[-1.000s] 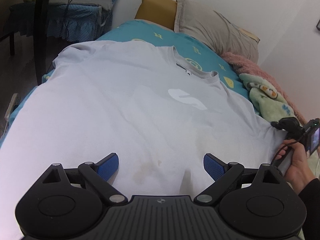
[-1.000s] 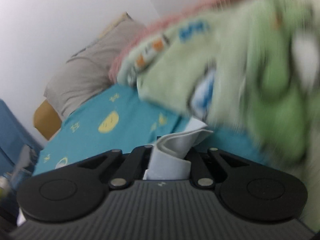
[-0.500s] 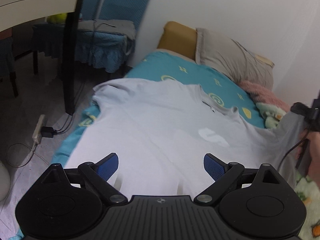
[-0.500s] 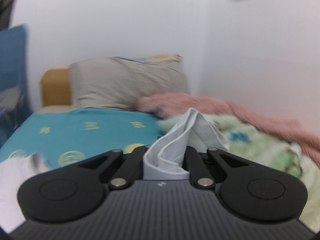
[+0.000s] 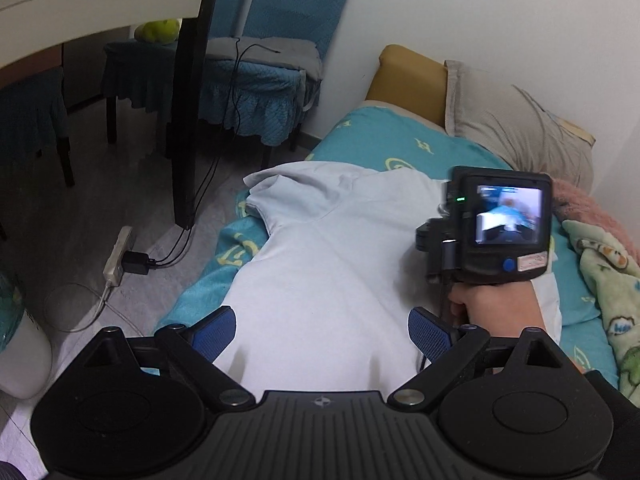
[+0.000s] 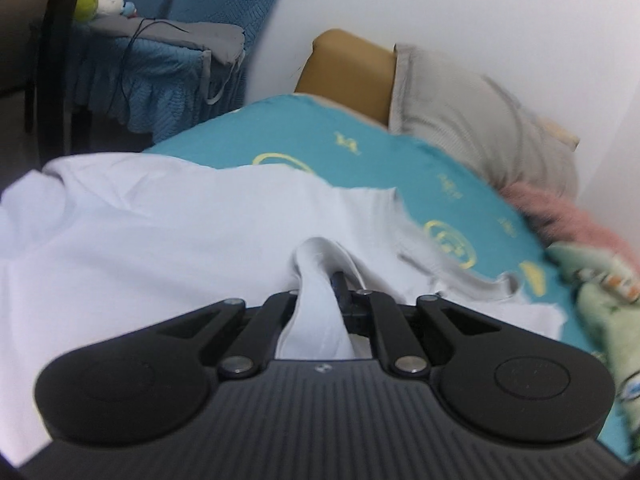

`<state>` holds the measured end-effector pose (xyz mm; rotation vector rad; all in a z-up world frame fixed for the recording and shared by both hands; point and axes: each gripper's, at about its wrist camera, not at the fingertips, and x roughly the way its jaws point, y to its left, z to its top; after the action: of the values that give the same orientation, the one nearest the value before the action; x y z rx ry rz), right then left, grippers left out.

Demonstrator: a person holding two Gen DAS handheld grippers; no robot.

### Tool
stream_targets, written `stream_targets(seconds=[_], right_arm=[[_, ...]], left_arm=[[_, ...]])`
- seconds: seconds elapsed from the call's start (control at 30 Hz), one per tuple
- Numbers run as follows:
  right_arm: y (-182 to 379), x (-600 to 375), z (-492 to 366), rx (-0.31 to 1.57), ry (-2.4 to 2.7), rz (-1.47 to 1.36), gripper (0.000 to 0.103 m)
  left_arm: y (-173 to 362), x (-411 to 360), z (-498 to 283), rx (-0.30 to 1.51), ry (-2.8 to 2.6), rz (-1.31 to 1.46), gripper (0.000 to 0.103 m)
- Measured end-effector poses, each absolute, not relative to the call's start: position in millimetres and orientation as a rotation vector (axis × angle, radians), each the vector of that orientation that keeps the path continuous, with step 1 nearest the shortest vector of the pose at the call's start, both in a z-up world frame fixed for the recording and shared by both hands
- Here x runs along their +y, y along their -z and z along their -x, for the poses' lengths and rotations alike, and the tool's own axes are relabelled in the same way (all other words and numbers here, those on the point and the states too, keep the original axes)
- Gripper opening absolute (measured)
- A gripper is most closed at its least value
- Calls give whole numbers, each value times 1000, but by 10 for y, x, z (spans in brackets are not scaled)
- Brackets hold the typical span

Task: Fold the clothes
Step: 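Open the right gripper and lift it off the folded side, then move the left gripper to the opposite side edge and grasp it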

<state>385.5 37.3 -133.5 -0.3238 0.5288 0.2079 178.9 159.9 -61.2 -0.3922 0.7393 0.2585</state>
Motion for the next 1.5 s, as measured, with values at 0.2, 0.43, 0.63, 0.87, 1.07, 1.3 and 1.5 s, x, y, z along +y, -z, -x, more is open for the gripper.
stream_targets(seconds=[0.2,0.43,0.63,0.87,1.07,1.3,1.5], right_arm=[[1195,157,-3775,598,-284,138,83],[591,-568,-2806,602,-249,-49,83],[163,-1453,-1533,583,-185,-253,83],[97,-2274,-563,544,-68,-527,83],[121,-2532,-342,505,-77,-566,83],[290,-2780,-396,546,-113,-662,83],[452,-2844,-503,608,-134,-742,83]], left_arm=[[582,1629,-1788,711,-260,398,95],[475,1568,-1665,669,-215,410,95],[463,1296,-1401,686,-18,448,94],[493,601,-1045,751,233,299,86],[804,28,-850,908,427,366,69],[1231,-654,-754,1026,673,367,37],[1537,-960,-694,1115,748,293,26]])
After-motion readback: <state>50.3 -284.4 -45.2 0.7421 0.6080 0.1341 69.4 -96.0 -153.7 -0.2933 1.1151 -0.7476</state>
